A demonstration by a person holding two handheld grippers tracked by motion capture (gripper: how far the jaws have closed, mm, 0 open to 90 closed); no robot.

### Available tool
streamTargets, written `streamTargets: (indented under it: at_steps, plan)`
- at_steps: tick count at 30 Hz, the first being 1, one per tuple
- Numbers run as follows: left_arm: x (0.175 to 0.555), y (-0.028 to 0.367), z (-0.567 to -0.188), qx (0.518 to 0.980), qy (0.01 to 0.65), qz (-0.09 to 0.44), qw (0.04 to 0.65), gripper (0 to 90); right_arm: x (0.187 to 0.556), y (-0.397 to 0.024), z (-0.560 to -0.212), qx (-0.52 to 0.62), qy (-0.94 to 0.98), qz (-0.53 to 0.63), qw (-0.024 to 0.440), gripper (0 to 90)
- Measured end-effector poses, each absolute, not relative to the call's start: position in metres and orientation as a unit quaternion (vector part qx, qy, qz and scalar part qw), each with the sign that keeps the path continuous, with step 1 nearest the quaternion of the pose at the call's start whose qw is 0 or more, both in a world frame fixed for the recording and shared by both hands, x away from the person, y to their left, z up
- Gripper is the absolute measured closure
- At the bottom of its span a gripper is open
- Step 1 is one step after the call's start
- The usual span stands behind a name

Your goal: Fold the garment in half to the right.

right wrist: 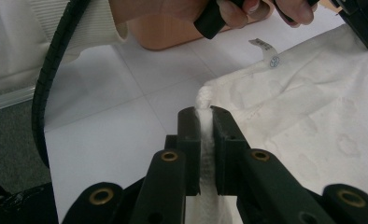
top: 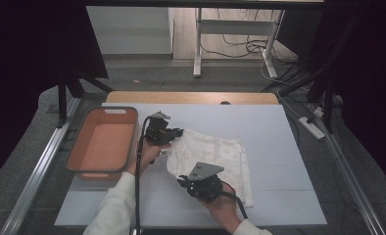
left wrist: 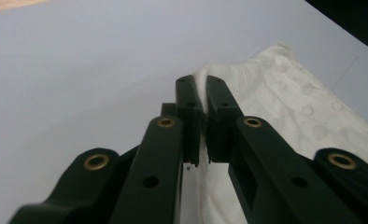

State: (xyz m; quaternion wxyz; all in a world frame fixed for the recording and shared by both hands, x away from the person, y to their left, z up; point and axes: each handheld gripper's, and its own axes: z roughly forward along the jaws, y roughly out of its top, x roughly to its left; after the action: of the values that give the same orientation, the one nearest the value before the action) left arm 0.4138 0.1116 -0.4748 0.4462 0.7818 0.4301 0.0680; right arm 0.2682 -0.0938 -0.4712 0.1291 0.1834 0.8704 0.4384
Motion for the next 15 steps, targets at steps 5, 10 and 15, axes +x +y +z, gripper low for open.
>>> streamTargets:
  at_steps: [5, 10, 15]
  plan:
    - [0.415, 0.112, -0.474, 0.78, 0.431, 0.068, 0.449, 84.7, 0.269, -0.093, -0.471, 0.186, 0.869, 0.44, 0.129, 82.8]
    - [0.414, 0.116, -0.472, 0.777, 0.432, 0.067, 0.452, 84.7, 0.27, -0.089, -0.469, 0.183, 0.867, 0.445, 0.129, 82.8]
    - [0.412, 0.124, -0.465, 0.769, 0.433, 0.07, 0.464, 84.7, 0.27, -0.081, -0.467, 0.175, 0.867, 0.449, 0.128, 82.9]
